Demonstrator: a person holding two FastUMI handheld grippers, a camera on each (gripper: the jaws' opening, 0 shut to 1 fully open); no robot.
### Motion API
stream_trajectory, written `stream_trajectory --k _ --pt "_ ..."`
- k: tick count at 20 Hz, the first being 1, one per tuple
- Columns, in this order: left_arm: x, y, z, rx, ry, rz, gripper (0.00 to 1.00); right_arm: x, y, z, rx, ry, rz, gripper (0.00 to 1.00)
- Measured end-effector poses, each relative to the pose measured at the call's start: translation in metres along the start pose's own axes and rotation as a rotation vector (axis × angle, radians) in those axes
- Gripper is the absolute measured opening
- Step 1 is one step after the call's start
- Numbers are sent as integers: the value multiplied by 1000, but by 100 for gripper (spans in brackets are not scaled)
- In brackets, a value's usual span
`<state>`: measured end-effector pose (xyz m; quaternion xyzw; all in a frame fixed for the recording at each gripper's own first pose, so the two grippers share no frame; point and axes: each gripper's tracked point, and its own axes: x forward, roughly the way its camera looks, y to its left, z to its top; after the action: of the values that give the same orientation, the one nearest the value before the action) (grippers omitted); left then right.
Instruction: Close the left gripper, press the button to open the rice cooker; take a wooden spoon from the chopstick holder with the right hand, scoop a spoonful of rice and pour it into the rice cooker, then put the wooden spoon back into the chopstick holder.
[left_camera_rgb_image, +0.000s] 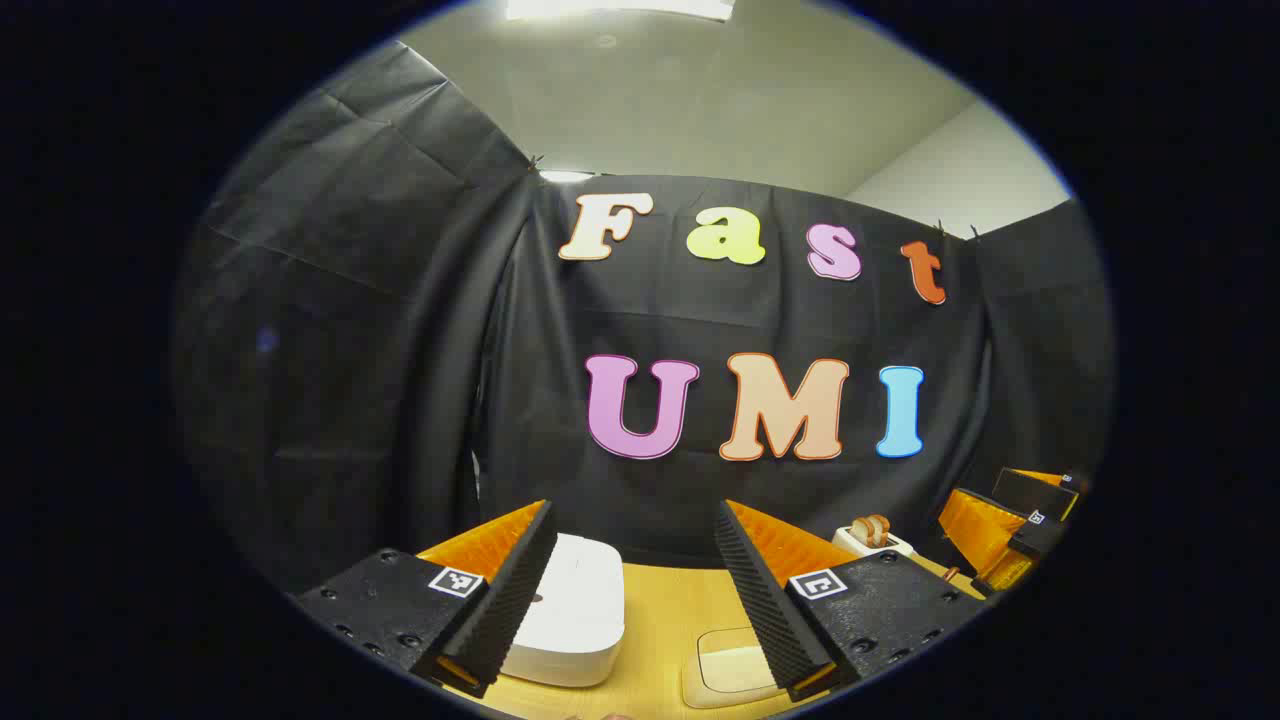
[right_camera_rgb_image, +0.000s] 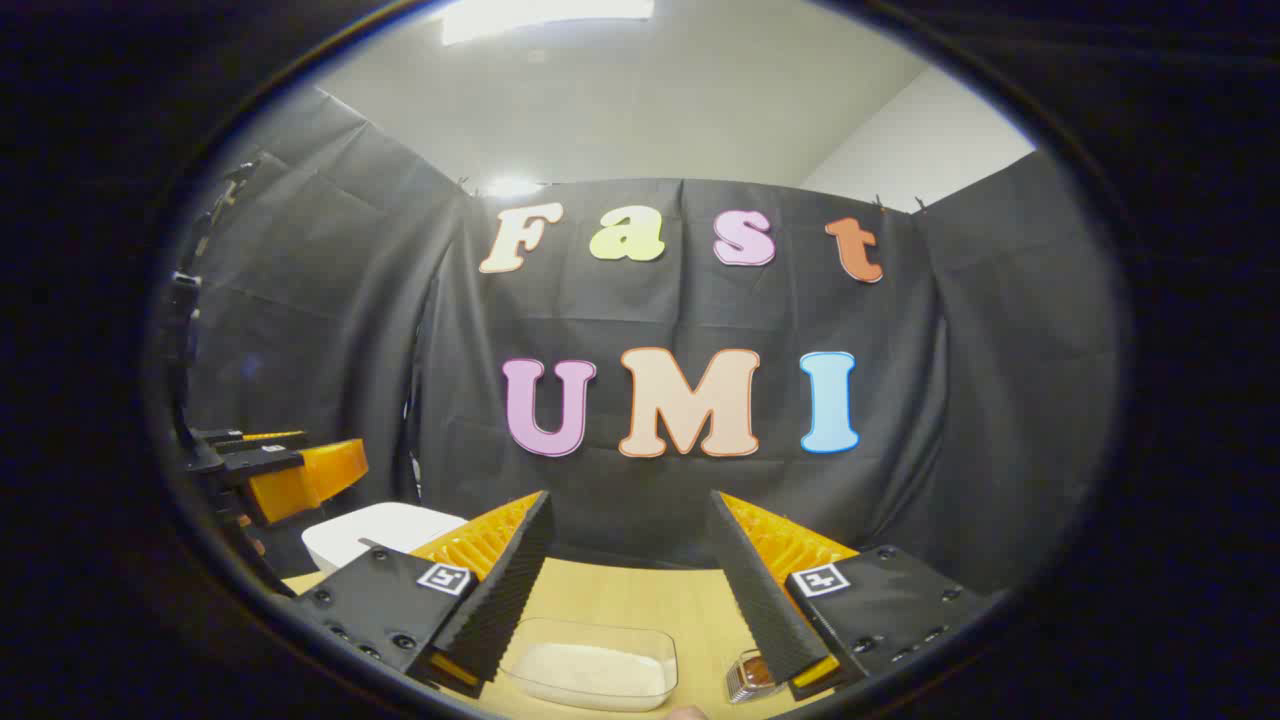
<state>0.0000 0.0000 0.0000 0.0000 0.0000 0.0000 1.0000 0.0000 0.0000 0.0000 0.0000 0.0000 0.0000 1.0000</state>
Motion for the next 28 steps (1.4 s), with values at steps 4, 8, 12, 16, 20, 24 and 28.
stream_trajectory --k 4,8,12,16,20,24,28 --pt "3 -9 -1 1 10 -21 95 0 -3 -4 6 10 -8 94" --pt "3 -12 5 14 2 -24 95 3 -7 -4 27 12 -10 94" --pt "6 -17 10 21 -4 -28 95 5 -7 -3 38 8 -2 94" --pt "2 -19 9 28 0 -28 95 11 -11 -3 46 7 3 94" --pt "-3 -14 13 27 -12 -18 95 17 -13 -4 49 -1 17 94" --pt "-9 -1 18 38 -29 5 95 12 -15 0 36 -37 37 97" --pt "-14 17 24 65 -38 32 95 15 -21 -9 23 -22 32 99"
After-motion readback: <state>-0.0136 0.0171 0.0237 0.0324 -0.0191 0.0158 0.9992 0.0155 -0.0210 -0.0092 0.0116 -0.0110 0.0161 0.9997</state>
